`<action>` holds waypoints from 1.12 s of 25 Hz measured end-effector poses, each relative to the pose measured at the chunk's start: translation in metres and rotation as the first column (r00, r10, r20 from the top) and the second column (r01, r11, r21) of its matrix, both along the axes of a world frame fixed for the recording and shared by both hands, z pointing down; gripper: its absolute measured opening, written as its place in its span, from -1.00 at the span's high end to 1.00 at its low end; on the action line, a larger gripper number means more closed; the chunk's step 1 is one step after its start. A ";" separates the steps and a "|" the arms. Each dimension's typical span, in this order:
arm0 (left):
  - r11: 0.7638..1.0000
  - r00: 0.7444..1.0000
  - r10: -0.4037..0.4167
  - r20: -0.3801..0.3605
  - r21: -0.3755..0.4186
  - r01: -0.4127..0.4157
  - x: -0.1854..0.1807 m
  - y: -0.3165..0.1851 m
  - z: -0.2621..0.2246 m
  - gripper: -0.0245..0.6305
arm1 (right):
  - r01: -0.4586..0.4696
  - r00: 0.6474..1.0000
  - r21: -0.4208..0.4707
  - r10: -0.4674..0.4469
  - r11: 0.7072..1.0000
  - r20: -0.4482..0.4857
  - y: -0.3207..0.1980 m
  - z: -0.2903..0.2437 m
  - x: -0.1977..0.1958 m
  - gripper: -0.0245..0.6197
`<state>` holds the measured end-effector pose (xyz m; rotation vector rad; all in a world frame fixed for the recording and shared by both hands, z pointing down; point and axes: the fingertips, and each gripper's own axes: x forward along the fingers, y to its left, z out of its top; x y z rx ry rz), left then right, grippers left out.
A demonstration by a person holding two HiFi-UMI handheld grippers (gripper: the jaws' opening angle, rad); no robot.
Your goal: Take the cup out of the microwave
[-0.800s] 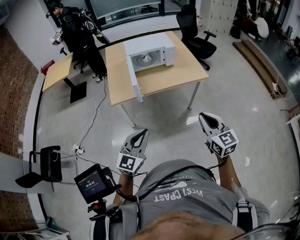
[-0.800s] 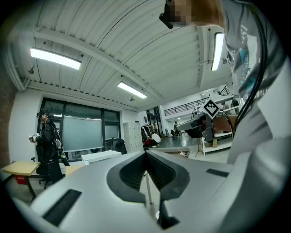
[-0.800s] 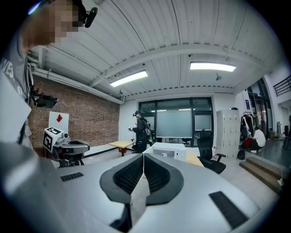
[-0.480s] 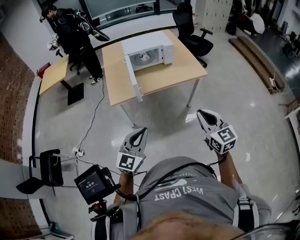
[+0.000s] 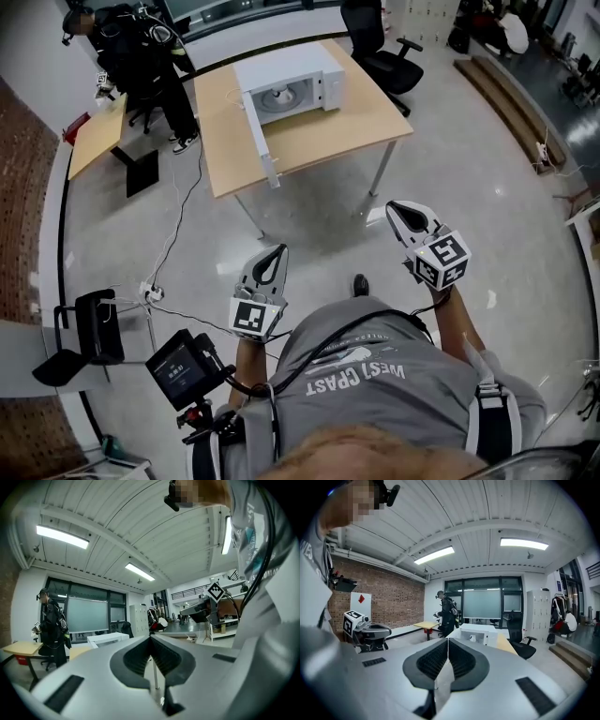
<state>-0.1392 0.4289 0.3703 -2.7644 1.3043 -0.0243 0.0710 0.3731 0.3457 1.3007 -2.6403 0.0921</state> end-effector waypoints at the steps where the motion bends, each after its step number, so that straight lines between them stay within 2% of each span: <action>1: 1.000 1.000 -0.012 0.003 -0.006 0.012 -0.003 -0.003 -0.001 0.79 | 0.010 1.000 -0.005 -0.010 1.000 0.003 -0.007 0.000 -0.003 0.89; 7: 0.996 0.997 -0.079 0.010 -0.034 0.080 0.000 -0.028 0.003 0.79 | 0.073 0.997 -0.023 -0.072 0.997 0.025 -0.053 0.007 -0.007 0.89; 12: 0.988 0.989 -0.137 0.046 -0.071 0.140 0.010 -0.064 0.010 0.79 | 0.137 0.989 -0.039 -0.135 0.990 0.054 -0.103 0.014 -0.006 0.89; 15: 0.981 0.983 -0.170 0.073 -0.083 0.175 0.027 -0.097 0.009 0.79 | 0.167 0.984 -0.039 -0.165 0.985 0.064 -0.139 0.016 0.005 0.89; 18: 0.983 0.984 -0.173 0.050 -0.048 0.175 0.052 -0.131 -0.001 0.79 | 0.186 0.980 -0.035 -0.183 0.982 0.075 -0.176 0.015 0.022 0.89; 23: 0.981 0.980 -0.190 0.057 -0.021 0.192 0.091 -0.185 -0.012 0.79 | 0.220 0.973 -0.030 -0.217 0.975 0.075 -0.227 0.011 0.051 0.89; 28: 0.977 0.976 -0.209 0.060 -0.022 0.211 0.128 -0.227 -0.011 0.79 | 0.242 0.968 -0.033 -0.239 0.970 0.075 -0.272 0.015 0.084 0.89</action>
